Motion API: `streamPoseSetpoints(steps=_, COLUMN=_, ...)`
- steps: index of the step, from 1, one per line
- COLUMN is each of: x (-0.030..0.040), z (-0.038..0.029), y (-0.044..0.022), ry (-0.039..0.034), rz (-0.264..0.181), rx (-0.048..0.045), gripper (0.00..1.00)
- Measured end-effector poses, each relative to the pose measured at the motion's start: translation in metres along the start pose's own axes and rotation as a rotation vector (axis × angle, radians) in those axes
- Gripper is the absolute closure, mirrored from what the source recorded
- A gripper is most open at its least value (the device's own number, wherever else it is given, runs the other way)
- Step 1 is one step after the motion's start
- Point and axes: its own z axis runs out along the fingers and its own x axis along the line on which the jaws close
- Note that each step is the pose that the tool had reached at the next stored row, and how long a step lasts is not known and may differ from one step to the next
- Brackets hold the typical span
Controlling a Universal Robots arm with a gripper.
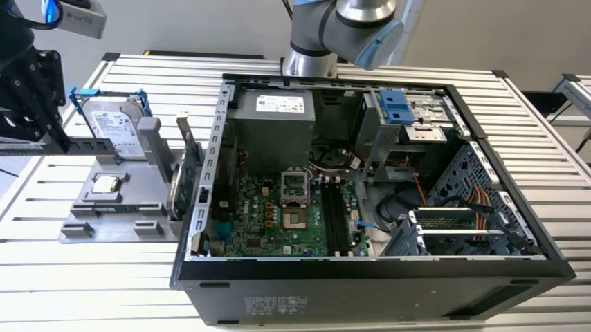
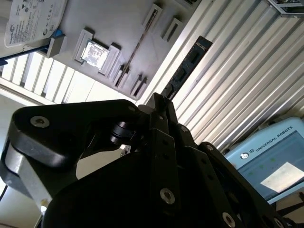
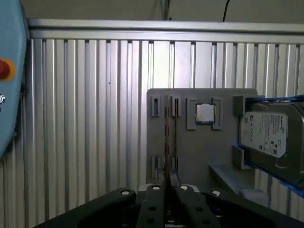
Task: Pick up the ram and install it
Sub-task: 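Pick up the ram and move it above insertion slot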
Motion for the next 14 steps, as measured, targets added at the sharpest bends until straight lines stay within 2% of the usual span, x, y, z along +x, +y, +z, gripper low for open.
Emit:
streamPoseSetpoints(steps=8, x=0.0000, z=0.0000, y=-0.0037, ry=0.0000, rz=0.000, rx=0.0000, gripper=1.00)
streamPoseSetpoints(steps=14, x=-0.0002, z=-0.0001, y=-0.0098, ry=0.0000, rz=0.000, rx=0.0000, gripper=1.00)
